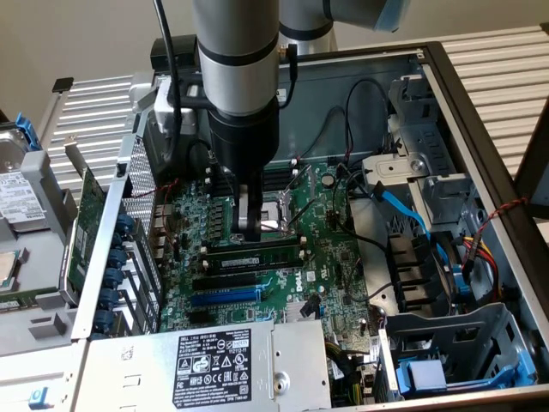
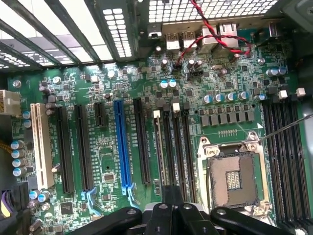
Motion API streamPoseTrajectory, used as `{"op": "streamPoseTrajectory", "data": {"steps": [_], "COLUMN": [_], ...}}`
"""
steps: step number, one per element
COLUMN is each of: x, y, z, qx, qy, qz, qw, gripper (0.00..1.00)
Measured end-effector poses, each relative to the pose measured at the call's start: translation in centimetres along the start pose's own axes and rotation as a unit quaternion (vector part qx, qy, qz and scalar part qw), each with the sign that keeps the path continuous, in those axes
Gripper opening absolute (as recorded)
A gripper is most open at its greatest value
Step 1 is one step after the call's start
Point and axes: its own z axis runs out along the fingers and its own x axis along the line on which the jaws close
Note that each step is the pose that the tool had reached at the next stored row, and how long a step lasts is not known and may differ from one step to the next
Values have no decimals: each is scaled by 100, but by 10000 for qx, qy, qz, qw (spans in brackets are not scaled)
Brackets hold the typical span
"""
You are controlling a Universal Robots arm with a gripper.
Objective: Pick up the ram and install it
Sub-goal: 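Press down the ram until it locks into place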
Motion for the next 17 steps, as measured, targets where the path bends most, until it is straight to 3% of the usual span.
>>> {"op": "streamPoseTrajectory", "data": {"steps": [8, 17], "x": [0, 0], "y": [0, 0], "z": [1, 1], "qx": [32, 50], "qy": [-22, -20], "qz": [595, 1102], "qw": [9982, 9939], "gripper": [11, 11]}}
